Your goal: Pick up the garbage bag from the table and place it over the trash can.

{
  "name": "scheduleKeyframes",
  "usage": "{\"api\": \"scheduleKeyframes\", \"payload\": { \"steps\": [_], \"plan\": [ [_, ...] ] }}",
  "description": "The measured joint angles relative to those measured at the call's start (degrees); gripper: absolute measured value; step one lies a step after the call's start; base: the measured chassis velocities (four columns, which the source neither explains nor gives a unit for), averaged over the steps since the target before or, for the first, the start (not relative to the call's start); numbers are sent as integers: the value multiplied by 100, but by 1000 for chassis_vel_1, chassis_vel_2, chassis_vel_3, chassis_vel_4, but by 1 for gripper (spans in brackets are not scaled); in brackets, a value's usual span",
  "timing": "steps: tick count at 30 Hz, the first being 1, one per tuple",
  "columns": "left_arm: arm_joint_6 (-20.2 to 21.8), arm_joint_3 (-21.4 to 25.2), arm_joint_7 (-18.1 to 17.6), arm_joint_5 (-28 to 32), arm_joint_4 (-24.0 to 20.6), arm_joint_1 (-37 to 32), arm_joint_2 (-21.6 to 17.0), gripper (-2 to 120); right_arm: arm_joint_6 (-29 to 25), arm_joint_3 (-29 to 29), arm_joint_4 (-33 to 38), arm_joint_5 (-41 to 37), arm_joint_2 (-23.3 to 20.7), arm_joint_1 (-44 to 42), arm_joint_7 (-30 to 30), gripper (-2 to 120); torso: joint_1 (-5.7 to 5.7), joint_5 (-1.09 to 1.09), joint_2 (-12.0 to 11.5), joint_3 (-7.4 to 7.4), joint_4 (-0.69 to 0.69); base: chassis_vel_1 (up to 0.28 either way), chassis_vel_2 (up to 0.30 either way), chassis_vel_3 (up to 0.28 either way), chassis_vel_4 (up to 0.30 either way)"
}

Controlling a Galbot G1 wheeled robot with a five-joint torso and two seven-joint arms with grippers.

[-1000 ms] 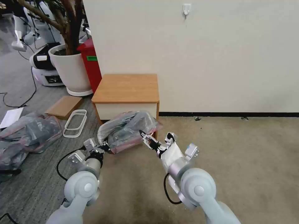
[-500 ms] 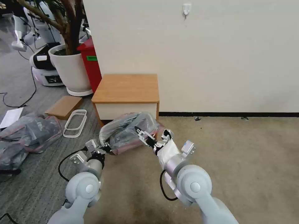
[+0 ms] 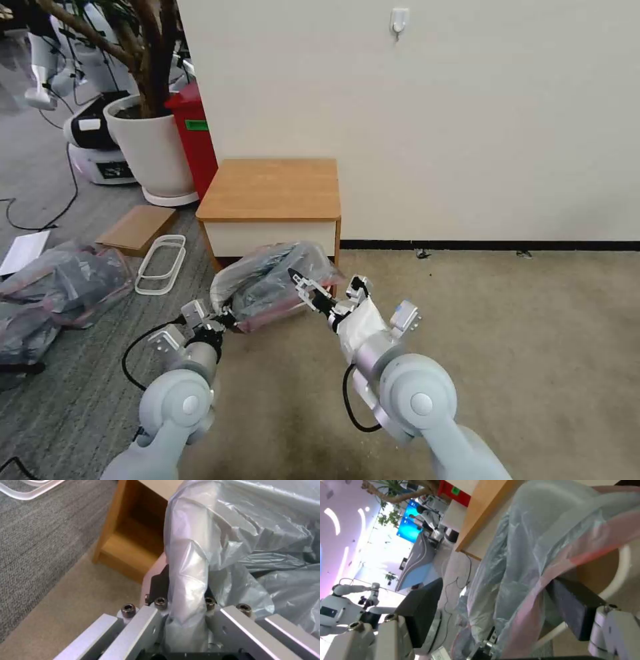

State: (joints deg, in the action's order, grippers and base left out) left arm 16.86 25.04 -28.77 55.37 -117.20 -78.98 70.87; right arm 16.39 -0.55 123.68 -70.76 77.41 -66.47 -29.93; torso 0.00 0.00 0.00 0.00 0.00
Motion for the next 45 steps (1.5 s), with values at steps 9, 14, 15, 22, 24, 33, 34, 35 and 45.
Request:
{"api": "scheduleKeyframes", "payload": {
  "steps": [9, 14, 15, 22, 24, 33, 34, 35, 45],
  "plan": [
    [1, -38, 9, -37, -37, -31, 5, 3, -46, -46, -91, 104, 16, 49, 2, 77, 0, 0, 0, 0, 0, 0, 0, 0, 0],
    [0, -38, 11, -36, -41, -3, -17, 3, -23, -56, -100, 206, -23, 42, 0, 76, 0, 0, 0, 0, 0, 0, 0, 0, 0],
    [0, -39, 11, -35, -42, -4, -28, 3, -10, -57, -100, 238, -31, 40, -2, 76, 0, 0, 0, 0, 0, 0, 0, 0, 0],
    [1, -91, 13, -35, -83, -19, -17, 3, 66, -70, -139, 321, -35, 74, -67, 73, 0, 0, 0, 0, 0, 0, 0, 0, 0],
    [3, -100, 14, -35, -104, -27, -3, 3, 66, -75, -170, 320, -18, 105, -77, 70, 0, 0, 0, 0, 0, 0, 0, 0, 0],
    [10, -115, 18, -36, -200, -104, 1, 3, 2, -112, -358, 308, 74, 199, -100, 46, 0, 0, 0, 0, 0, 0, 0, 0, 0],
    [11, -114, 18, -36, -210, -110, 0, 3, -6, -112, -381, 309, 86, 205, -100, 43, 0, 0, 0, 0, 0, 0, 0, 0, 0],
    [12, -114, 18, -36, -221, -113, 1, 3, -16, -112, -401, 314, 94, 211, -100, 38, 0, 0, 0, 0, 0, 0, 0, 0, 0],
    [18, -122, 19, -36, -196, -105, 18, 3, -158, -92, -488, 396, 105, 176, -55, 1, 0, 0, 0, 0, 0, 0, 0, 0, 0]
  ]
}}
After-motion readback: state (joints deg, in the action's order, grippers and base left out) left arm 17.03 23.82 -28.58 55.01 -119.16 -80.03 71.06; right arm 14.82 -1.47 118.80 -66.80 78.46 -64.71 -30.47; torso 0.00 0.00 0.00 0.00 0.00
